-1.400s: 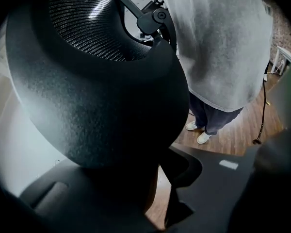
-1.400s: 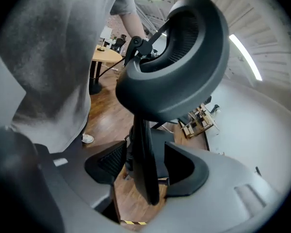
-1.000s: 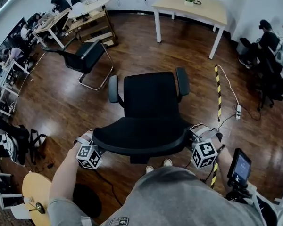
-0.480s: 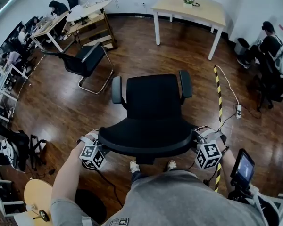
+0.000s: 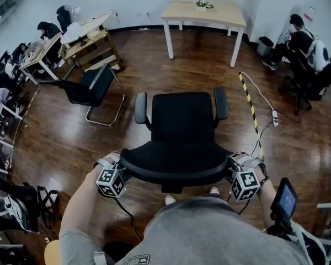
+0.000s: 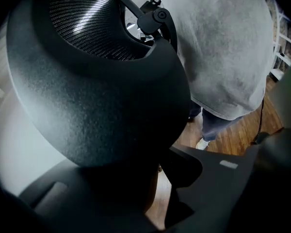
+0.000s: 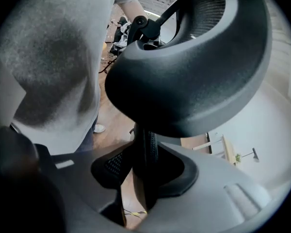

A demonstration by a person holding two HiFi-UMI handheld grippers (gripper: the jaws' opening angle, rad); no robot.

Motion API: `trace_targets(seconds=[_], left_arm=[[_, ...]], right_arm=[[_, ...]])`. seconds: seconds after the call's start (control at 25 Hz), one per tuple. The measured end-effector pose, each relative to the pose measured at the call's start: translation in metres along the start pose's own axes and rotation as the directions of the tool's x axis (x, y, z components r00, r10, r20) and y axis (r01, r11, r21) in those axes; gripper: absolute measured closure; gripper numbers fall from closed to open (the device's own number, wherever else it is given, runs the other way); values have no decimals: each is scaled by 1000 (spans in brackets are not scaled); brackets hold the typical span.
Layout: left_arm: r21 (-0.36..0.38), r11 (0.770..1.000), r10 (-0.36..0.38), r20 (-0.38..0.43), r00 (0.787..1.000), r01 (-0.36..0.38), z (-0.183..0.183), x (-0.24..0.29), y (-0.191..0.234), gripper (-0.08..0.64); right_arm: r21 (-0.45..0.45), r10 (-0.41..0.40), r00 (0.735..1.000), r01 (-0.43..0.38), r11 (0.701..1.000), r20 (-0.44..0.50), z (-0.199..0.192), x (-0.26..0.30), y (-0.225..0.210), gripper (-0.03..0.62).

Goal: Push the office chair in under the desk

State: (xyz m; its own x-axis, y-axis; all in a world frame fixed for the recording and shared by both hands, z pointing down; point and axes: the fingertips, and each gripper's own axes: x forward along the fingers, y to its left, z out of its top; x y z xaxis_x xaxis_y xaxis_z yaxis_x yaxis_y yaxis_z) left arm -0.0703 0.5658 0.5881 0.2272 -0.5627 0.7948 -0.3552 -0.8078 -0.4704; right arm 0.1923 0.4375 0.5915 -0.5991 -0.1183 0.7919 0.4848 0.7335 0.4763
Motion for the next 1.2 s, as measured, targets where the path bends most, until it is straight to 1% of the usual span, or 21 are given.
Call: trace_targets(seconds=[0.2,0.36,0.8,1.04,1.2], left_arm=[[64,997,-37,35,999,35,-30,-10,6,431],[97,994,-55,51,997,50,-49,-14,14,430],[145,986,-94,78,993,82,-51,-11,53,425],[151,983,-118,79,990,105,-62,-11,46,425],[148,984,-115,75,991,103,-66,-6,57,422]], right_arm=[[64,-41,998,44,997,-41,32,12,8,454],[98,-60,996,66,993,-65,51,20,10,456],[167,-65,993,81,983,-97,54,14,-9,456],[188,-54,994,71,980,-92,63,23,-1,453],[193,-51,994,68,979,-94,62,27,-9,453]])
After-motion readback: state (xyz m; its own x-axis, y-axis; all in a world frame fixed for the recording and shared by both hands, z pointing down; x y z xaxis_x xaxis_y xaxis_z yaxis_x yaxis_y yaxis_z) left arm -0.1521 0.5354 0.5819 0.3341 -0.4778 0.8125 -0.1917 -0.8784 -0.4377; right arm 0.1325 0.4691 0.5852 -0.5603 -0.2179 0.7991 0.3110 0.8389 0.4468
